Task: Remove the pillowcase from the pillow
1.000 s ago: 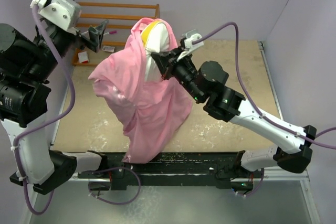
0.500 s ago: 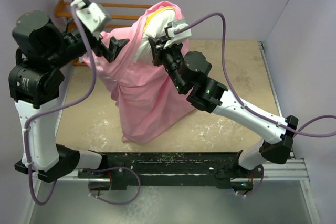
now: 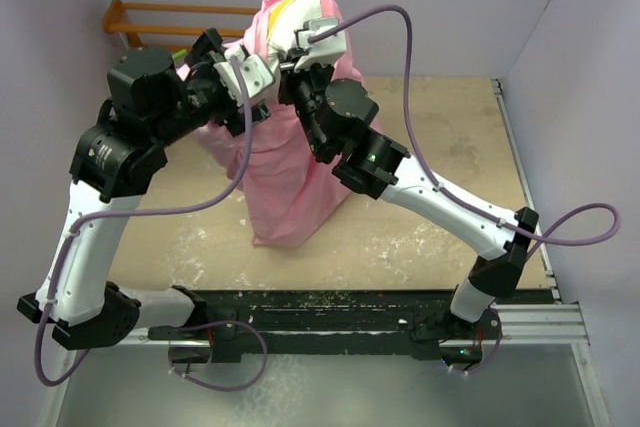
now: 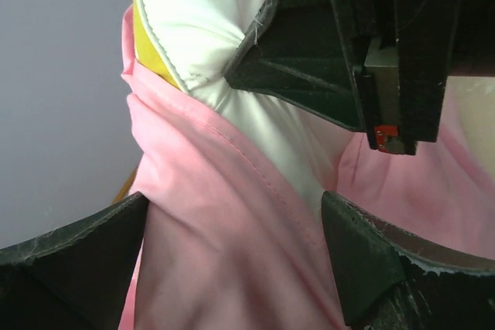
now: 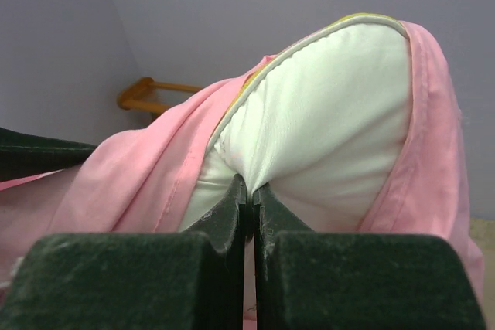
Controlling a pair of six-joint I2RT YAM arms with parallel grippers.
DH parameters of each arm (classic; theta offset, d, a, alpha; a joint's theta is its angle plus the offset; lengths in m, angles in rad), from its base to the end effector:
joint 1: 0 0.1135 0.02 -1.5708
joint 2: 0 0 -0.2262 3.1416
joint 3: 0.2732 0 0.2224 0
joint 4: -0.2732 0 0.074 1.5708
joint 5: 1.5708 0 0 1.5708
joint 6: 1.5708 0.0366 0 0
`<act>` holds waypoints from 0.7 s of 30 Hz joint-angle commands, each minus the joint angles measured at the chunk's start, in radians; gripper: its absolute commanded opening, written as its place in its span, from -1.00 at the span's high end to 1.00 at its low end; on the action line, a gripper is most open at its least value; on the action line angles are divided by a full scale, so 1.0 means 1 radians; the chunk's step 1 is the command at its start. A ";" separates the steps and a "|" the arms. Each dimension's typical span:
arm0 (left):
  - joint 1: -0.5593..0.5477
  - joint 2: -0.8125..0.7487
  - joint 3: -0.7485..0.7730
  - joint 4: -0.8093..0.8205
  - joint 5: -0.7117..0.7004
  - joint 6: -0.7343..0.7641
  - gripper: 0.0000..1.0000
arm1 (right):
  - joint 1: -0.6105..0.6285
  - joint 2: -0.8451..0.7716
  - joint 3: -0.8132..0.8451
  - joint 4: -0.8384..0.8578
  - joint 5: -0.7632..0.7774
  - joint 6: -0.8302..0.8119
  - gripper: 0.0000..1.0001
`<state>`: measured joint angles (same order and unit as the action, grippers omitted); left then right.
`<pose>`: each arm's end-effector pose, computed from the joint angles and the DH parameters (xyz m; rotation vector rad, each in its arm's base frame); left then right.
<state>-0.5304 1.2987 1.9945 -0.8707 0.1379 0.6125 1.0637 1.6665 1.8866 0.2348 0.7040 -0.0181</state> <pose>0.1645 -0.1023 0.4955 1.0267 1.4102 -0.0602 0.1805 0.2761 0.4888 -0.0112 1.2456 0.5172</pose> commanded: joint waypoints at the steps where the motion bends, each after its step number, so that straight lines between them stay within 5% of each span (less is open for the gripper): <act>1: -0.016 -0.058 -0.140 0.246 -0.192 0.170 -0.82 | -0.001 -0.056 0.029 0.154 0.011 0.022 1.00; 11: -0.015 -0.090 -0.332 0.471 -0.423 0.302 -0.39 | -0.001 -0.121 -0.053 0.146 0.010 0.050 1.00; 21: -0.016 -0.073 -0.313 0.600 -0.489 0.278 -0.47 | -0.001 -0.198 -0.166 0.125 -0.008 0.126 1.00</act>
<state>-0.5579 1.2209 1.6535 -0.4030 -0.2241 0.8856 1.0557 1.5726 1.7397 0.2363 0.7143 0.0635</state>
